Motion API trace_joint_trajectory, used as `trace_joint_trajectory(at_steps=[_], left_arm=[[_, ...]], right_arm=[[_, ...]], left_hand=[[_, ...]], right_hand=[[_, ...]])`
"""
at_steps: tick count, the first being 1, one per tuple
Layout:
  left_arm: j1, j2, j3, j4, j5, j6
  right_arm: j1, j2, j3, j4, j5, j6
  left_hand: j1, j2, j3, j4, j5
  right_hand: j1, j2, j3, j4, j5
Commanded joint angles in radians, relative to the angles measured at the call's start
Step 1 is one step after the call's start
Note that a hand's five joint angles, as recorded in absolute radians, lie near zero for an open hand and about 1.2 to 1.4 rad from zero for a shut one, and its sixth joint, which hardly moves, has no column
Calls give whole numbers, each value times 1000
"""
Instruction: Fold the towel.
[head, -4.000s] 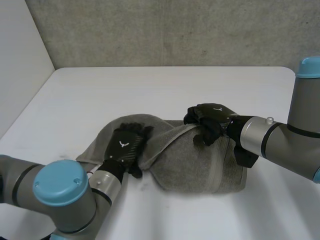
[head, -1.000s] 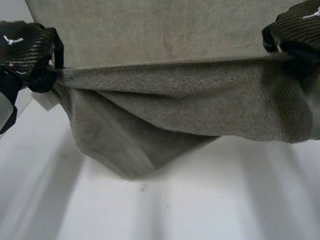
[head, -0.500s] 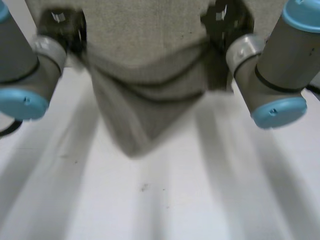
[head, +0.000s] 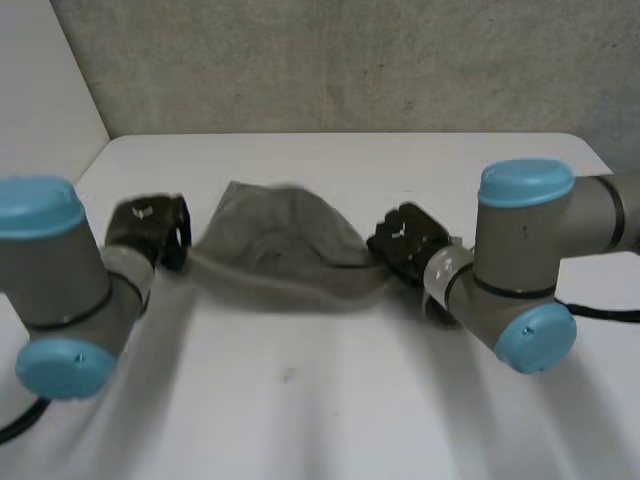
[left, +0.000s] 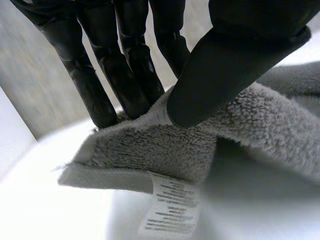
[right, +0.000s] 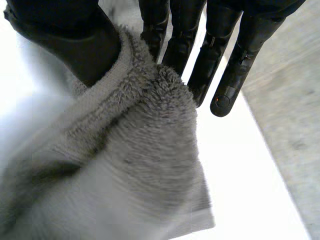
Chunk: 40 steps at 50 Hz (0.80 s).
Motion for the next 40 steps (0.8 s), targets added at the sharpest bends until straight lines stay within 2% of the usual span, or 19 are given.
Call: trace_joint_trajectory(at_steps=[1, 3, 4, 5, 7, 8, 9, 13, 23, 32, 37, 40], left_arm=[[2, 8, -92, 23, 7, 3], [3, 12, -100, 23, 7, 1], [3, 12, -100, 23, 7, 1], [5, 19, -106, 23, 7, 1], [5, 28, -111, 24, 7, 1], [5, 35, -117, 24, 7, 1], [5, 42, -120, 26, 7, 1], [11, 51, -122, 24, 7, -2], [26, 109, -146, 26, 8, -6], [32, 137, -161, 31, 8, -6], [34, 138, -163, 34, 8, -6], [35, 138, -163, 34, 8, -6]], right_arm=[[-16, -7, 22, -1, -12, 65], [-16, -13, 24, 2, -10, 85], [-16, -19, 28, 7, -7, 98], [-16, -19, 28, 7, -7, 98], [-21, -41, 50, 27, -1, 113], [-21, -41, 50, 27, -1, 113], [-30, -55, 64, 36, 2, 115], [-50, -92, 99, 38, 9, 132], [-144, -274, 264, -13, 9, 397], [-161, -398, 459, -84, -7, 420], [-165, -510, 568, -93, -49, 431], [-168, -532, 587, -88, -60, 432]], left_hand=[[206, 178, 179, 178, 196], [206, 178, 179, 178, 196], [206, 178, 179, 178, 196], [206, 178, 179, 178, 196], [206, 178, 179, 178, 196], [206, 178, 179, 178, 196], [206, 178, 179, 178, 196], [206, 178, 179, 178, 196], [206, 178, 179, 178, 196], [206, 178, 179, 178, 196], [206, 178, 179, 178, 196], [206, 178, 179, 178, 196]], right_hand=[[76, 84, 636, 611, 66], [76, 84, 636, 611, 66], [-152, -145, 408, 383, -163], [-155, -147, 406, 380, -165], [-841, -834, -281, -306, -852], [-845, -837, -284, -310, -855], [-996, -988, -436, -461, -1006], [-1009, -1002, -449, -474, -1020], [-965, -958, -405, -430, -976], [-877, -869, -317, -342, -888], [-701, -694, -141, -166, -712], [-660, -652, -99, -125, -670]])
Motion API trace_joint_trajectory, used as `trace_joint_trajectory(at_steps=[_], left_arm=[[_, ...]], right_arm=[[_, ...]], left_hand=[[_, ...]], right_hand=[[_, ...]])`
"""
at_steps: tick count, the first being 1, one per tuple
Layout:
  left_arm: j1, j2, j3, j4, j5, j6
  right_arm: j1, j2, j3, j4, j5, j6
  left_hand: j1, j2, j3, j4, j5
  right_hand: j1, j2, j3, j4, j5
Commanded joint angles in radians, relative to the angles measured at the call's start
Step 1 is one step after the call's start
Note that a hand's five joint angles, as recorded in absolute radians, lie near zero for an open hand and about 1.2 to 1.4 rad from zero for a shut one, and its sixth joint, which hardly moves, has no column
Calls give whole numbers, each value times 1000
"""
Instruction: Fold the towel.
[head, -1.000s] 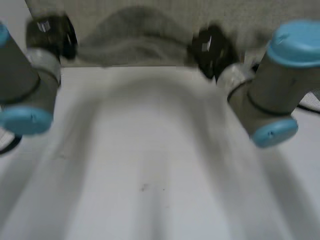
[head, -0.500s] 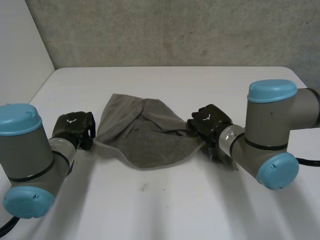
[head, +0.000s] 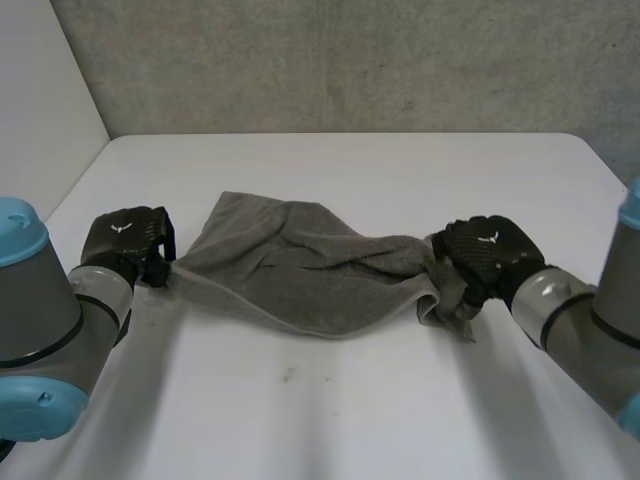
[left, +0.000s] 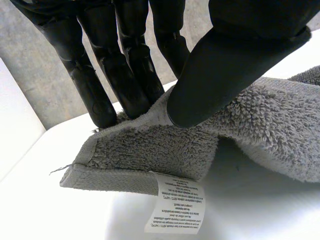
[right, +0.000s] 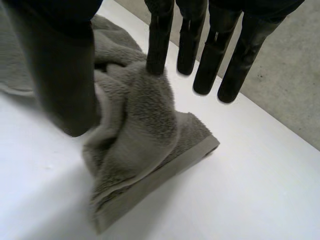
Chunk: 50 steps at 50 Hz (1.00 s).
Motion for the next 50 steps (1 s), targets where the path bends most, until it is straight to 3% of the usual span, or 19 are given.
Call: trace_joint_trajectory(at_steps=[1, 11, 16, 24, 39, 47, 50], left_arm=[[3, 5, -1, 2, 0, 0], [8, 49, -16, 0, 1, 0], [13, 77, -24, 2, 1, 0], [16, 126, -28, 0, 1, -1], [56, 190, -34, 0, 1, -3], [86, 199, -31, 0, 11, -73], [92, 199, -31, 0, 29, -89]], right_arm=[[-8, -105, 105, 7, -54, 4], [0, -90, 130, -21, -105, 83], [4, -1, 118, -157, -109, 162], [7, 96, 86, -263, -108, 159], [24, 212, 21, -285, -98, 156], [35, 255, -12, -306, -89, 158], [35, 265, -28, -305, -88, 158]], left_hand=[[206, 178, 179, 178, 196], [206, 178, 179, 178, 196], [206, 178, 179, 178, 196], [206, 178, 179, 178, 196], [206, 178, 179, 178, 196], [206, 178, 179, 178, 196], [206, 178, 179, 178, 196]], right_hand=[[112, 120, 110, 110, 101], [24, 32, 22, 22, 13], [16, 23, 13, 13, 4], [18, 26, 16, 16, 7], [51, 58, 48, 48, 39], [212, 220, 210, 210, 201], [403, 411, 401, 401, 391]])
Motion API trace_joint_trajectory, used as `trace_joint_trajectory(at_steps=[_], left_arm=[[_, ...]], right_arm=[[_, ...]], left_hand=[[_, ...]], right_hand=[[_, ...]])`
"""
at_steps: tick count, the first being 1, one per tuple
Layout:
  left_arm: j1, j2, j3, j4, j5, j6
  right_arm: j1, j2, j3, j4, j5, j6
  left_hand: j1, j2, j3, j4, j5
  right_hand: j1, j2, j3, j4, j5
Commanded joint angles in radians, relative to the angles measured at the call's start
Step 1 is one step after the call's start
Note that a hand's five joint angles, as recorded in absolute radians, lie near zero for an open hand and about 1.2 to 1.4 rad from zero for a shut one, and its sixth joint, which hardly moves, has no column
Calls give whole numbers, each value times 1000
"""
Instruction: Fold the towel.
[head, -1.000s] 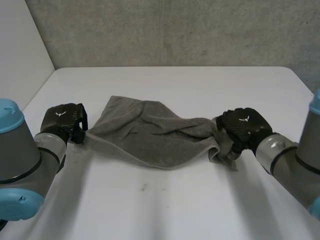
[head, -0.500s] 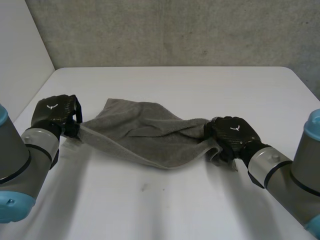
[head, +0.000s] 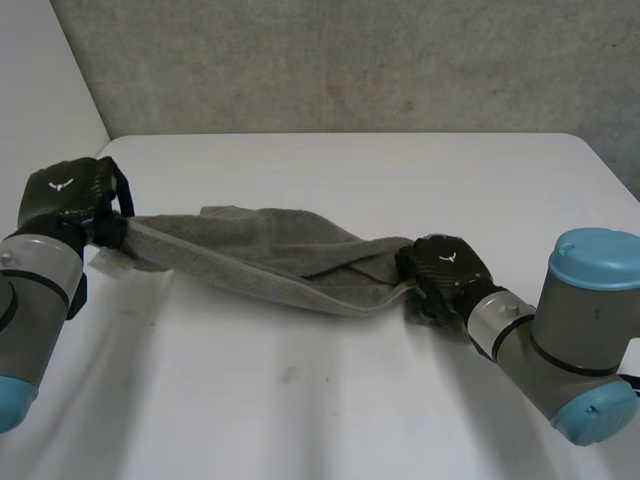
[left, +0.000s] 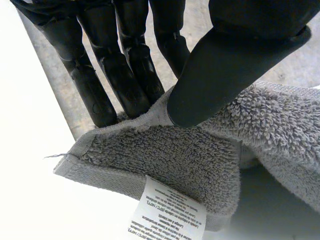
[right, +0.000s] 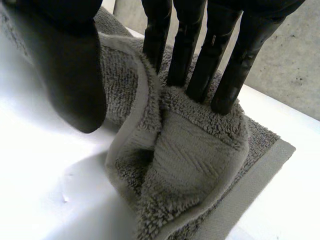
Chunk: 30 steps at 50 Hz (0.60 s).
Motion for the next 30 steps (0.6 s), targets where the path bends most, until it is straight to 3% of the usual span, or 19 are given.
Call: trace_joint_trajectory(at_steps=[1, 3, 4, 8, 16, 19, 21, 22, 24, 25, 27, 30], left_arm=[[18, 2, 1, 0, 25, -52], [19, 2, 1, 0, 33, -52], [22, 2, -1, 0, 36, -54], [24, 3, 1, 0, 39, -52], [34, 65, 13, -6, 39, -54], [48, 121, 22, -12, 39, -52], [54, 156, 33, -15, 39, -54], [56, 189, 42, -21, 39, -54], [56, 224, 53, -37, 39, -54], [56, 256, 65, -54, 39, -52], [56, 284, 82, -75, 41, -52], [53, 309, 119, -130, 50, -46]], right_arm=[[2, 23, -30, -6, 5, 3], [2, 21, -38, -6, 5, 3], [3, 14, -46, -5, 11, 4], [2, -19, -75, 20, 11, 10], [-14, -295, -139, 187, 0, -8], [-18, -394, -237, 330, -5, -45], [-55, -472, -366, 511, -9, -115], [-55, -473, -366, 512, -9, -115], [-106, -502, -492, 685, -12, -213], [-106, -502, -492, 686, -12, -214], [-126, -496, -614, 861, -14, -331], [-127, -465, -684, 996, -8, -420]], left_hand=[[206, 178, 179, 178, 196], [206, 178, 179, 178, 196], [206, 178, 179, 178, 196], [206, 178, 179, 178, 196], [206, 178, 179, 178, 196], [206, 178, 179, 178, 196], [206, 178, 179, 178, 196], [206, 178, 179, 178, 196], [206, 178, 179, 178, 196], [206, 178, 179, 178, 196], [206, 178, 179, 178, 196], [206, 178, 179, 178, 196]], right_hand=[[275, 274, 270, 272, 274], [396, 395, 391, 393, 395], [638, 636, 632, 634, 637], [642, 640, 637, 638, 641], [642, 640, 637, 638, 641], [642, 640, 637, 638, 641], [642, 640, 637, 638, 641], [642, 640, 637, 638, 641], [642, 640, 637, 638, 641], [642, 640, 637, 638, 641], [642, 640, 637, 638, 641], [642, 640, 637, 638, 641]])
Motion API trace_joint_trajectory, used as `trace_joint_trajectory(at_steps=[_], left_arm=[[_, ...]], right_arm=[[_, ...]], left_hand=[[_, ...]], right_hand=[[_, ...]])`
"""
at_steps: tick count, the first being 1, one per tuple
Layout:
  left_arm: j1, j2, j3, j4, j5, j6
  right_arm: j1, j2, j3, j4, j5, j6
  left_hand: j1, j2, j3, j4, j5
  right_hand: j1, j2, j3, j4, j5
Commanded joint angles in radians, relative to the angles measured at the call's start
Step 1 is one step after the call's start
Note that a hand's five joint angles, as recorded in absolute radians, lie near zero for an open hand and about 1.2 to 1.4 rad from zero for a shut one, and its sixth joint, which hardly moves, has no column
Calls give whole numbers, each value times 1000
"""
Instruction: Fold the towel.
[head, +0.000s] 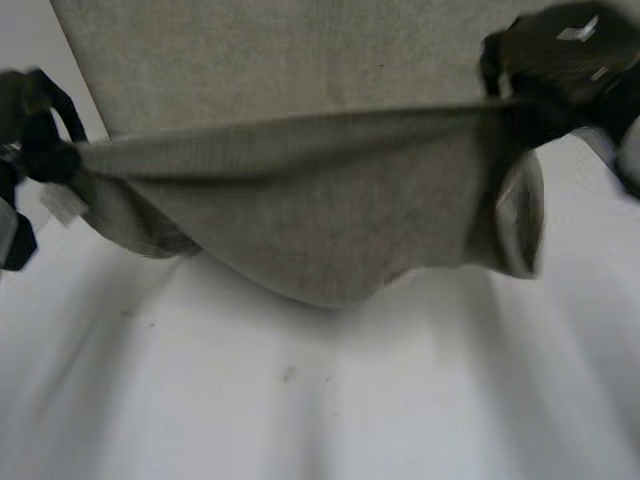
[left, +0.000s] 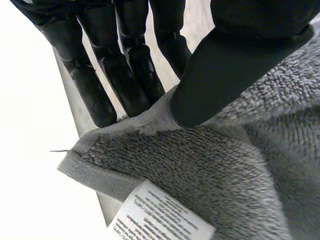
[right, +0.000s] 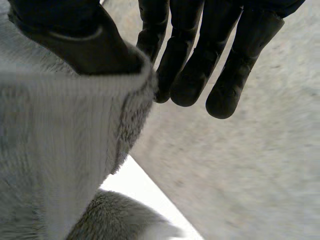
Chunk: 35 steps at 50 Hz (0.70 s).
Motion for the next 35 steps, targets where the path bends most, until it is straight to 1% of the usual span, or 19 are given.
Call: trace_joint_trajectory(at_steps=[1, 3, 9, 11, 12, 14, 15, 17, 18, 20, 21, 22, 23, 24, 25, 26, 28, 30, 35], left_arm=[[-2, 90, 65, -90, 10, 7], [-10, 83, 96, -159, 41, 11], [-13, 40, 107, -216, 89, 13], [-13, -75, 120, -216, 93, 13], [-13, -75, 120, -216, 93, 13], [-17, -214, 192, -218, 90, 14], [-17, -215, 193, -218, 90, 14], [-20, -269, 237, -218, 90, 14], [-25, -332, 305, -216, 89, 14], [-34, -385, 389, -216, 89, 13], [-43, -432, 485, -216, 87, 13], [-48, -477, 589, -214, 87, 13], [-48, -477, 590, -214, 87, 13], [-50, -511, 690, -213, 89, 11], [-50, -541, 799, -202, 89, 11], [-50, -542, 800, -202, 89, 11], [-51, -566, 892, -182, 85, 8], [-53, -594, 998, -118, 61, -12], [-54, -592, 967, -52, 47, -51]], right_arm=[[-37, 28, -214, 339, 4, -218], [-34, 102, -235, 424, 7, -280], [-28, 186, -202, 449, 9, -320], [-22, 250, -183, 439, 13, -327], [-22, 250, -183, 439, 13, -327], [-19, 343, -199, 399, 15, -333], [-19, 344, -199, 399, 15, -333], [-13, 420, -261, 316, 22, -353], [-13, 420, -262, 316, 22, -353], [6, 491, -396, 171, 47, -353], [6, 491, -397, 170, 47, -353], [13, 517, -466, 71, 65, -342], [16, 529, -517, -45, 85, -333], [16, 529, -518, -46, 85, -333], [18, 529, -548, -163, 94, -316], [18, 529, -548, -164, 95, -316], [18, 508, -541, -370, 105, -261], [18, 488, -523, -440, 107, -230], [16, 430, -423, -460, 104, -159]], left_hand=[[206, 178, 179, 178, 196], [206, 178, 179, 178, 196], [206, 178, 179, 178, 196], [206, 178, 179, 178, 196], [206, 178, 179, 178, 196], [206, 178, 179, 178, 196], [206, 178, 179, 178, 196], [206, 178, 179, 178, 196], [206, 178, 179, 178, 196], [206, 178, 179, 178, 196], [206, 178, 179, 178, 196], [206, 178, 179, 178, 196], [206, 178, 179, 178, 196], [206, 178, 179, 178, 196], [206, 178, 179, 178, 196], [206, 178, 179, 178, 196], [206, 178, 179, 178, 196], [206, 178, 179, 178, 196], [206, 178, 179, 178, 196]], right_hand=[[58, 73, 59, 57, 57], [58, 73, 59, 57, 57], [58, 73, 59, 57, 57], [58, 73, 59, 57, 57], [58, 73, 59, 57, 57], [58, 73, 59, 57, 57], [58, 73, 59, 57, 57], [58, 73, 59, 57, 57], [58, 73, 59, 57, 57], [58, 73, 59, 57, 57], [58, 73, 59, 57, 57], [58, 73, 59, 57, 57], [58, 73, 59, 57, 57], [58, 73, 59, 57, 57], [58, 73, 59, 57, 57], [58, 73, 59, 57, 57], [58, 73, 59, 57, 57], [58, 73, 59, 57, 57], [58, 73, 59, 57, 57]])
